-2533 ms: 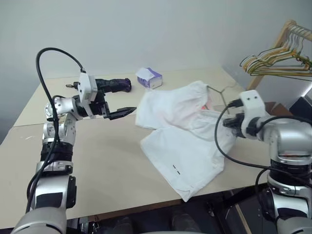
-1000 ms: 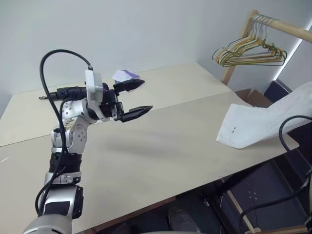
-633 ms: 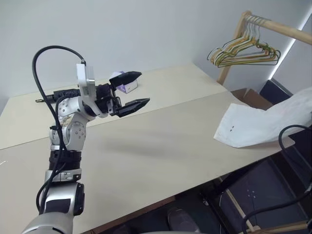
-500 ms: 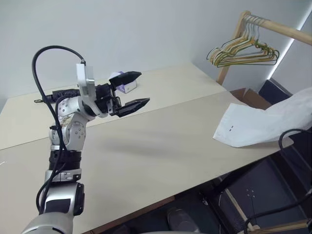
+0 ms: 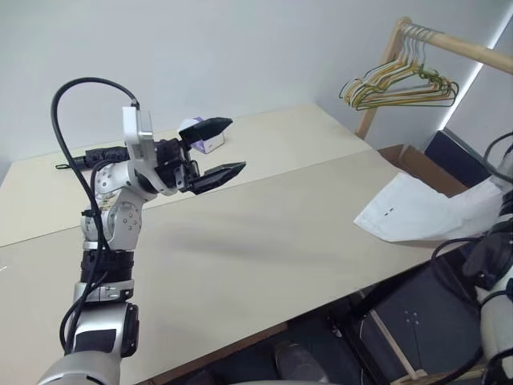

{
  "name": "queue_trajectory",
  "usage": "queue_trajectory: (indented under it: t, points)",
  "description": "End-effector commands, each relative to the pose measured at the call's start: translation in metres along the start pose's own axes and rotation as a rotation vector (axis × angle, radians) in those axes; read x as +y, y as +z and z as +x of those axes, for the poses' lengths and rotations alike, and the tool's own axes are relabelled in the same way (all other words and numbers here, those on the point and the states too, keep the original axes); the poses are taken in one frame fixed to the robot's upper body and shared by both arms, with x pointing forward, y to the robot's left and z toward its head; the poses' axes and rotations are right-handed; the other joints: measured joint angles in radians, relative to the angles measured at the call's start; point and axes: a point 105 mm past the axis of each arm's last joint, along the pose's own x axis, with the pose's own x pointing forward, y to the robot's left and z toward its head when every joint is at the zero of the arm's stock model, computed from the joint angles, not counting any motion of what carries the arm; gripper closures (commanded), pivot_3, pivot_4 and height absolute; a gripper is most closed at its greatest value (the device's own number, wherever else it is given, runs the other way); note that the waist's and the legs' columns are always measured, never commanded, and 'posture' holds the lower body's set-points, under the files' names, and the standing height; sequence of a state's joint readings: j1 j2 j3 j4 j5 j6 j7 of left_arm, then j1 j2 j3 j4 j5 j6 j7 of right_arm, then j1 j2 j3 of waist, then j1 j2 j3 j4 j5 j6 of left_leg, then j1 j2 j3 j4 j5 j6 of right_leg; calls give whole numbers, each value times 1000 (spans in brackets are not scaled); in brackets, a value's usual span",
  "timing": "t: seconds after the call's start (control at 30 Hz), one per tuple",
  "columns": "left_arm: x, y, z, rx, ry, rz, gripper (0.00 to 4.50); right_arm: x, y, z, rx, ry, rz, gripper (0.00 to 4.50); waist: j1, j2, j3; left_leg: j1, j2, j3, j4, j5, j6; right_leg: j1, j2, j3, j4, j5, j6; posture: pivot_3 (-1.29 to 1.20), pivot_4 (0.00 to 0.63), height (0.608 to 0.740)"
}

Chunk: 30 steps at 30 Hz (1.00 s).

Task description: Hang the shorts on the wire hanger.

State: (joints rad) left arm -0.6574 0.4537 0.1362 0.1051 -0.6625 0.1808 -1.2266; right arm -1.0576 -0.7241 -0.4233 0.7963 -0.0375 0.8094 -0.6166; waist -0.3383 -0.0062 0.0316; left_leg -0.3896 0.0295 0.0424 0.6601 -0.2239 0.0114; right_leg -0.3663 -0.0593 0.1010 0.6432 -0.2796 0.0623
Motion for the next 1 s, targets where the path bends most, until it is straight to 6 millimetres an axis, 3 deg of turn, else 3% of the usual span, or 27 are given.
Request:
queue_trajectory:
  t: [0.03,0.37,0.5,0.67,0.73,1.0]
  points:
    - [1,10,3,-17,-5,45,0,-13,34,-21,-187,-102,29,23,2,0,0,0,0,0,0,0,0,0,0,0,0,0,0,-242,0,740]
    - [1,12,3,-19,-12,41,0,6,67,-84,-670,-210,-143,23,8,0,0,0,0,0,0,0,0,0,0,0,1,0,1,-236,0,740]
    - [0,13,-2,-22,-7,46,0,40,71,-122,-931,-104,-321,23,7,0,0,0,0,0,0,0,0,0,0,0,1,0,1,-218,0,740]
    - [0,7,-11,28,34,50,0,92,46,-161,-1020,361,-393,23,11,0,0,0,0,-1,0,0,0,0,0,0,1,0,1,-192,0,740]
    - [1,1,-17,63,66,54,0,106,34,-176,-1065,470,-483,23,17,-1,0,0,0,-1,0,0,0,0,0,0,1,0,1,-184,0,740]
    - [-1,-24,-45,226,201,39,0,143,-36,-232,-1062,1032,-716,23,79,-5,2,0,1,-3,0,0,0,0,0,-2,1,0,1,-66,0,740]
